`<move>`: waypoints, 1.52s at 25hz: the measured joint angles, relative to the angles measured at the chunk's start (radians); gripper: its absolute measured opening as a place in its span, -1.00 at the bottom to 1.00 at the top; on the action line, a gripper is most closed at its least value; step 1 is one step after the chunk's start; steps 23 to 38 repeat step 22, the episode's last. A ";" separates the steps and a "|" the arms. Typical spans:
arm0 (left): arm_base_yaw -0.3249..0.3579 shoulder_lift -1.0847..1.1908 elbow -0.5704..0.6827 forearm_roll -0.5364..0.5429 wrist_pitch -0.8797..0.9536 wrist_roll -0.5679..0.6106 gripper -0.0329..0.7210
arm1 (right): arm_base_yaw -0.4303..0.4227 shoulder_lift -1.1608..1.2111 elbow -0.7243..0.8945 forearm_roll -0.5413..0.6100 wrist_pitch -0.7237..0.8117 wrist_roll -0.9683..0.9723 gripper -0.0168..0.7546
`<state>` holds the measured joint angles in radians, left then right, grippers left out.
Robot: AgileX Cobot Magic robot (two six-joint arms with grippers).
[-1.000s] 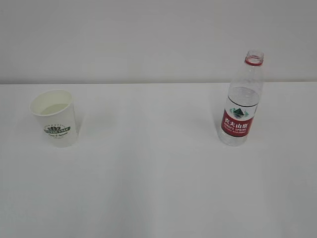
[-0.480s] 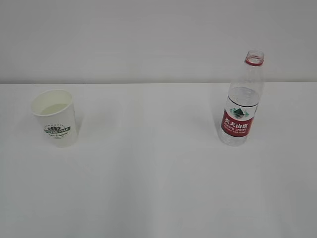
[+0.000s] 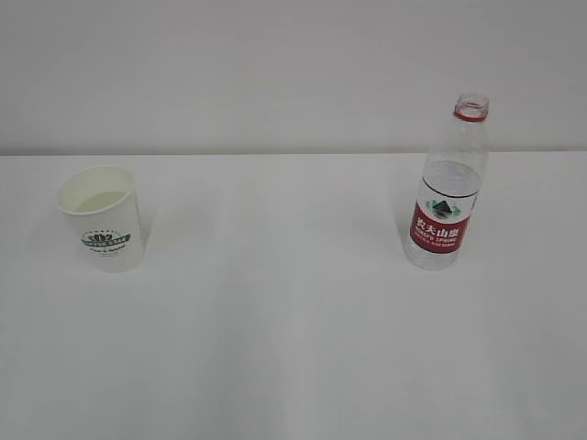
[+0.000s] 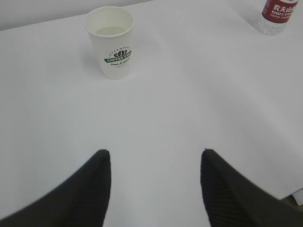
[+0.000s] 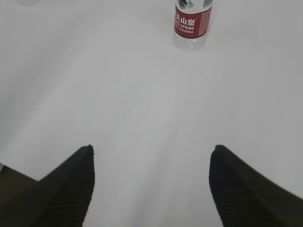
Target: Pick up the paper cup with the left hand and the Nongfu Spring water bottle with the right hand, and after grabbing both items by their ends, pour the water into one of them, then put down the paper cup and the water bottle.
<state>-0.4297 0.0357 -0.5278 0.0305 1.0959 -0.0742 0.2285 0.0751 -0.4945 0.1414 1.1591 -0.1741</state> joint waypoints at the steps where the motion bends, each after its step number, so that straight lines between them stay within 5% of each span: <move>1: 0.000 0.000 0.000 0.000 0.000 0.000 0.26 | 0.000 0.000 0.000 0.000 0.000 0.000 0.52; 38: 0.000 0.000 0.000 0.000 0.000 0.000 0.23 | 0.000 0.000 0.000 0.000 -0.002 0.000 0.52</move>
